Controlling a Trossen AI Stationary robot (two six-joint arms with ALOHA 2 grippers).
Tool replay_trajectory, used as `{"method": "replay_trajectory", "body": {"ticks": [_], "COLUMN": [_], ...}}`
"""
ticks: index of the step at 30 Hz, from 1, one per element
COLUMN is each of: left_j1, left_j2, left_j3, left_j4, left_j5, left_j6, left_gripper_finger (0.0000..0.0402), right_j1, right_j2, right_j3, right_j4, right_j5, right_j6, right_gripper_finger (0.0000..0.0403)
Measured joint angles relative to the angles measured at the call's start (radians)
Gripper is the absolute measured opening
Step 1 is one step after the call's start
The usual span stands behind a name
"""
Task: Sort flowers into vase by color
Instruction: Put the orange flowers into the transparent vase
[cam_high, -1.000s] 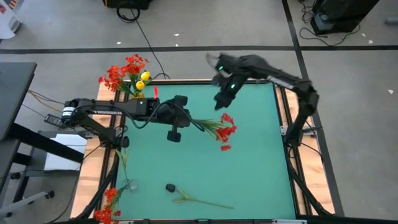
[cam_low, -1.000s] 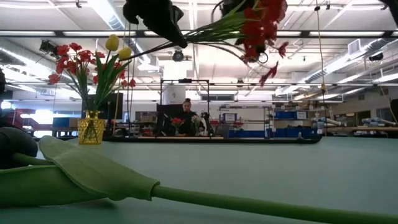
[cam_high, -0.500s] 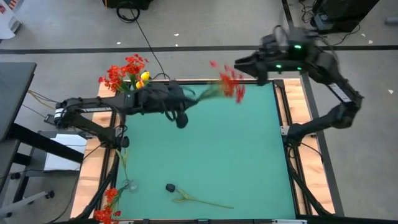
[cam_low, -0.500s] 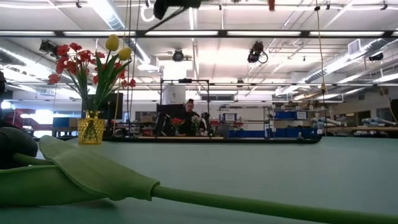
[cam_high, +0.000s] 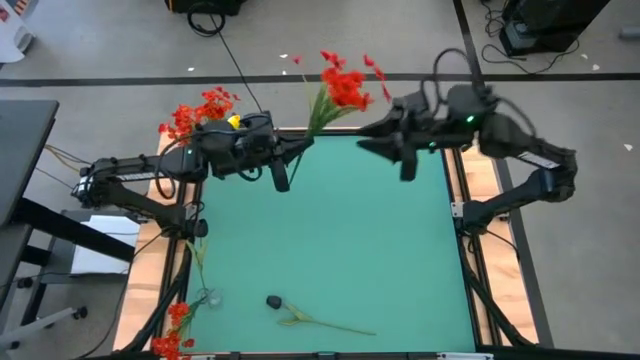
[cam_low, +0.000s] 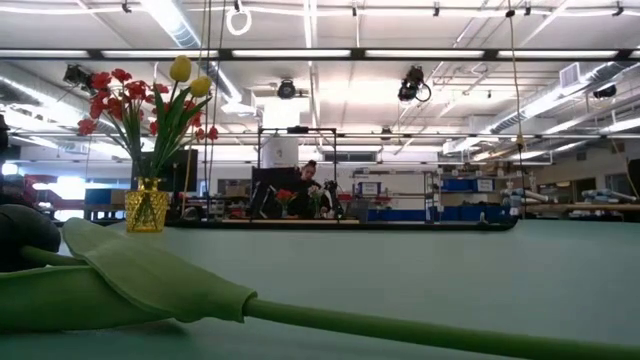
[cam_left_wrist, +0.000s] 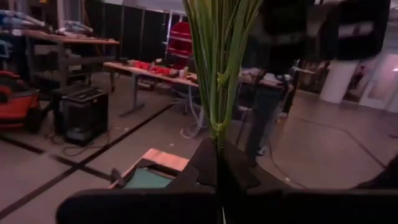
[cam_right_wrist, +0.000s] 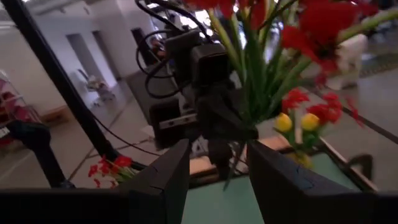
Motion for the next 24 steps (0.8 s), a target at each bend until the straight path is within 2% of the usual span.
{"method": "replay_trajectory", "body": {"ticks": [3,9,19,22,24], "left_j1": [-0.024,-0.083,-0.145,-0.144,-0.138], "left_j2": [0.002,0.002,0.003,0.003,0.003], "left_j3": [0.000,0.000,0.000,0.000,0.000], "left_j4": [0.020,0.036,0.015,-0.052,-0.115], "left_j5": [0.009,0.010,0.010,0.010,-0.001], "left_j6": [-0.006,0.005,0.009,-0.021,-0.060], "left_gripper_finger": [0.0001,0.0002,0.0005,0.0006,0.0006], "right_j1": [0.020,0.021,0.018,0.018,0.016], "right_j2": [0.016,0.080,0.164,0.173,0.178], "right_j3": [-0.080,-0.175,-0.180,-0.179,-0.180], "right_j4": [0.146,0.386,0.525,0.528,0.504], "right_j5": [0.001,-0.079,-0.194,-0.193,-0.192], "right_j6": [-0.001,0.015,0.026,0.026,0.026], "right_gripper_finger": [0.0168,0.0168,0.0165,0.0143,0.0102]}}
